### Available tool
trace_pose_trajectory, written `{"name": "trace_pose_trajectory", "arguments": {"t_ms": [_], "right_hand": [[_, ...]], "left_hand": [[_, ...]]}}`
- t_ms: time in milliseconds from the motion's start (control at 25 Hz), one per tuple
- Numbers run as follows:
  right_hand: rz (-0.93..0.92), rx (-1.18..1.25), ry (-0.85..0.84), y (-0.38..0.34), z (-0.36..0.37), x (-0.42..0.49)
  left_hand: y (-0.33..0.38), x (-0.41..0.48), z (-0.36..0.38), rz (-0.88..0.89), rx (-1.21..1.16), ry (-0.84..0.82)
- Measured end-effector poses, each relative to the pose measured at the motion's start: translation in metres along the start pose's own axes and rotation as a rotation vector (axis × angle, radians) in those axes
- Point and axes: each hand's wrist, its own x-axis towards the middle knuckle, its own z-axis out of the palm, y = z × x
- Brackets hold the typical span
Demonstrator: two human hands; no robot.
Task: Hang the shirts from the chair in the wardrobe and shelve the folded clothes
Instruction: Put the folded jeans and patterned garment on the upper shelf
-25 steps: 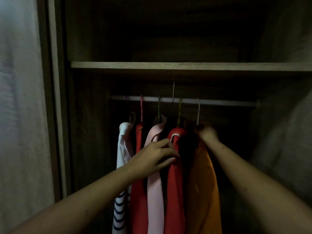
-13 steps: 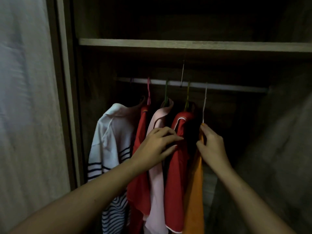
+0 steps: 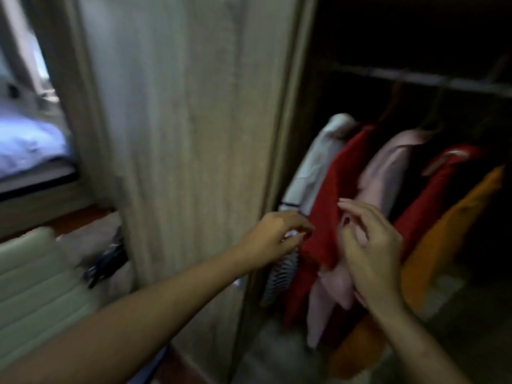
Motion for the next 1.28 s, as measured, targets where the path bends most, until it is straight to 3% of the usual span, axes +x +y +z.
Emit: {"name": "trace_pose_trajectory", "arguments": {"t_ms": [200,320,400,560,720,840,960,1040,1160,1240,1280], "right_hand": [[0.068,0.234,-0.324,-0.076,0.163,-0.070],[0.169,0.344,-0.570,-0.116,0.261,-0.138],[0.258,0.370,-0.735,-0.137,0.317,-0.188],[0.475,0.352,-1.054,-0.145,0.388,-0.278],[0.460,0.259,-1.244,-0.106,0.443,-0.361],[0.412,0.203,-1.327,-0.076,0.463,-0.419],[0.427,0.204,-1.322,-0.041,0.480,-0.456],[0.528,0.237,-1.188,-0.021,0.498,-0.457],[0.743,0.132,-1.016,0.011,0.535,-0.441],[0.831,0.076,-1.097,0.028,0.557,-0.442],[0.921,0.166,-1.134,0.033,0.565,-0.447]], "left_hand": [[-0.080,-0.209,-0.102,-0.572,-0.027,0.111],[-0.111,-0.351,-0.149,-0.977,-0.013,0.235],[-0.120,-0.442,-0.164,-1.220,-0.127,0.380],[-0.112,-0.586,-0.140,-1.674,-0.236,0.587],[-0.095,-0.670,-0.067,-2.073,-0.494,0.723],[-0.091,-0.693,-0.010,-2.241,-0.742,0.823],[-0.104,-0.695,0.042,-2.288,-0.928,0.967],[-0.116,-0.687,0.064,-2.257,-1.056,1.132],[-0.128,-0.682,0.087,-2.277,-1.031,1.278],[-0.132,-0.682,0.094,-2.324,-0.973,1.333],[-0.134,-0.681,0.097,-2.331,-0.971,1.360]]}}
